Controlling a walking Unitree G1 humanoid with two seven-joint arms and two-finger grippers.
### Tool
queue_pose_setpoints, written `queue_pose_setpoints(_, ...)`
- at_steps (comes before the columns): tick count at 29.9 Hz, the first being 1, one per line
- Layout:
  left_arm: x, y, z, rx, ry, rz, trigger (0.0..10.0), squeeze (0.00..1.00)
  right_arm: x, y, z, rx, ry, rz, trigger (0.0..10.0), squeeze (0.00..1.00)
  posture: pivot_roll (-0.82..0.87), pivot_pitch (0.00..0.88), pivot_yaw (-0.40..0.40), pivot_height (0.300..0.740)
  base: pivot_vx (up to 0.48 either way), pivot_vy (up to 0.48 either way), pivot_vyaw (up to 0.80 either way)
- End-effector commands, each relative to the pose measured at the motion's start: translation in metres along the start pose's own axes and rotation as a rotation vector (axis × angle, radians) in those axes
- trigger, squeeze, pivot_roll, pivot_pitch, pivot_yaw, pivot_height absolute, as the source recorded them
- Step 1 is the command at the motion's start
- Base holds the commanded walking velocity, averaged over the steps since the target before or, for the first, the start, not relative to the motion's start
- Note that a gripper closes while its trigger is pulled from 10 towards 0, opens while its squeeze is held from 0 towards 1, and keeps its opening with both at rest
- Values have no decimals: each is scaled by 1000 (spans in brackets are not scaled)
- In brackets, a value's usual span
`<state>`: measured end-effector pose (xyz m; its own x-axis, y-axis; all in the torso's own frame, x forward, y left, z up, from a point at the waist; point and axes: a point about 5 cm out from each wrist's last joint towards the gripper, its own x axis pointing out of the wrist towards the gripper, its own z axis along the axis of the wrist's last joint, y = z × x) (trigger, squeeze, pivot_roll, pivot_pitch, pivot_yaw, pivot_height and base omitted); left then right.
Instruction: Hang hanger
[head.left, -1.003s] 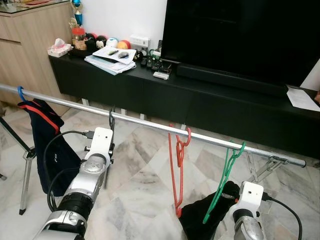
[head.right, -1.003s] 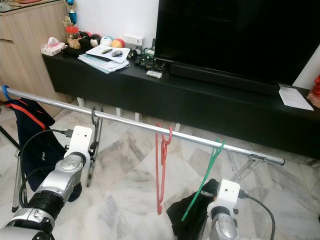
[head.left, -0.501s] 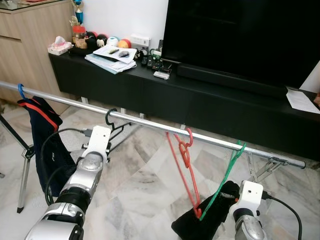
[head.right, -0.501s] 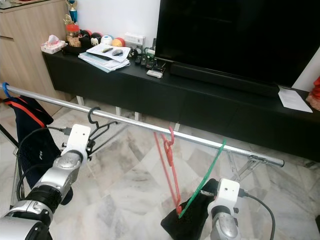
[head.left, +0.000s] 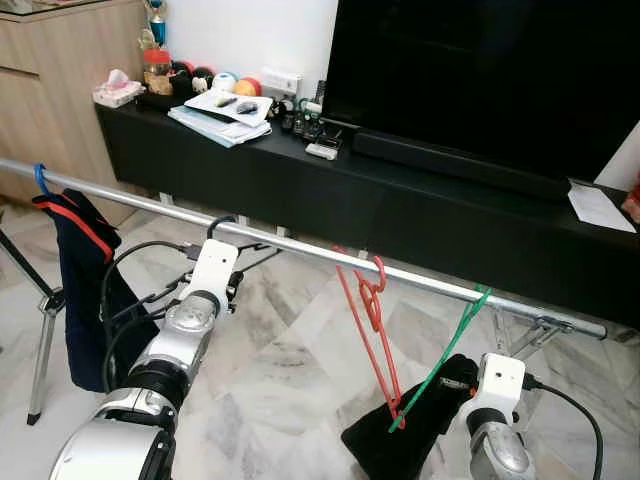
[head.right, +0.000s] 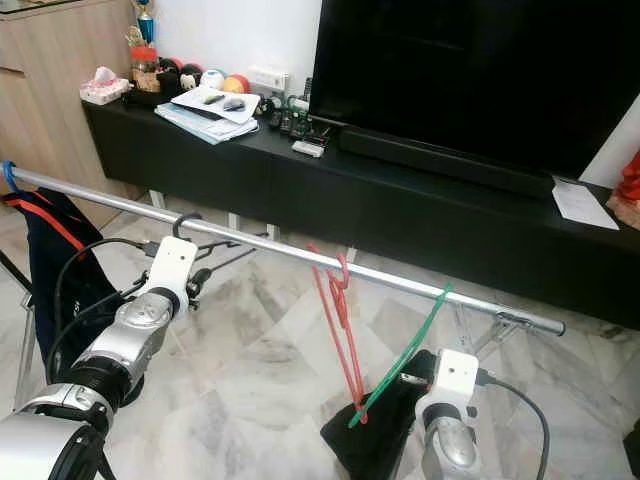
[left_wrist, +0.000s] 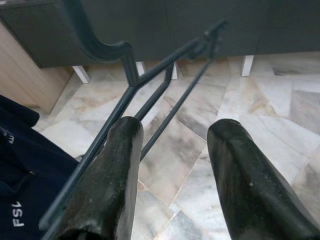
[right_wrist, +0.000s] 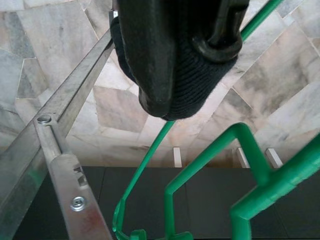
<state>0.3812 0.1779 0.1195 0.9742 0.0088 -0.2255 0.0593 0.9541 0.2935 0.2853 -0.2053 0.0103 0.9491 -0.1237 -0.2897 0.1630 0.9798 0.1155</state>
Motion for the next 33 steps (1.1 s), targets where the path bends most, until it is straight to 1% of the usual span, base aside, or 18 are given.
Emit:
queue_pose_setpoints(1,2,-5,4,6,-1,-21,9216,0,2,-6,5,-6,-8,-10,10000,0,48,0,-168,740,0,0,0)
queue_pose_setpoints(2,2,-5,3,8,10,-31,7922,0,2,-6,5,-6,-7,-9,10000,0,47,0,-168,740,0,0,0)
queue_pose_setpoints(3,2,-7,1,8,23,-39,4706,0,2,-6,5,-6,-6,-8,10000,0,47,0,-168,740,0,0,0)
queue_pose_setpoints(5,2,-7,0,7,31,-44,4706,0,2,-6,5,-6,-5,-6,10000,0,47,0,-168,740,0,0,0)
queue_pose_setpoints(6,2,-8,-2,9,43,-45,6118,0,2,-6,5,-6,-3,-5,10000,0,49,0,-170,740,0,0,0)
queue_pose_setpoints(7,2,-8,-2,9,43,-45,6118,0,2,-6,5,-6,-3,-5,10000,0,49,0,-170,740,0,0,0)
queue_pose_setpoints(8,2,-7,-3,7,54,-34,9059,0,2,-5,4,-6,-2,-2,10000,0,50,0,-172,740,0,0,0)
queue_pose_setpoints(9,2,-4,-4,3,68,-11,10000,0,2,-5,4,-6,0,1,10000,0,51,0,-172,740,0,0,0)
queue_pose_setpoints(12,2,-2,-4,-4,76,7,10000,0,2,-5,4,-7,1,4,10000,0,51,0,-174,740,0,0,0)
queue_pose_setpoints(13,3,0,-3,-23,79,21,10000,0,3,-5,4,-7,2,6,10000,0,51,0,-174,740,0,0,0)
queue_pose_setpoints(18,4,0,1,-62,71,11,10000,0,3,-5,4,-8,5,11,10000,0,52,0,-179,740,0,0,0)
queue_pose_setpoints(19,4,-1,3,-77,69,2,10000,1000,3,-5,4,-9,5,13,10000,0,52,0,-180,740,0,0,0)
queue_pose_setpoints(20,5,0,6,-105,61,-3,10000,1000,3,-5,5,-10,6,15,10000,0,52,0,-183,740,0,0,0)
queue_pose_setpoints(22,5,0,6,-105,61,-3,10000,1000,3,-5,5,-10,6,15,10000,0,52,0,-183,740,0,0,0)
queue_pose_setpoints(23,6,3,13,-131,43,-3,10000,1000,3,-5,5,-12,7,19,10000,0,53,0,-184,740,0,0,0)
queue_pose_setpoints(24,5,8,18,-124,31,9,10000,1000,3,-4,5,-12,8,22,10000,0,53,0,-184,740,0,0,0)
queue_pose_setpoints(28,4,16,21,-106,38,38,10000,1000,4,-4,5,-12,10,29,10000,0,52,0,-186,740,0,0,0)
queue_pose_setpoints(33,-4,32,25,-92,25,77,10000,1000,4,-3,5,-14,13,42,10000,0,53,0,-189,740,0,0,0)
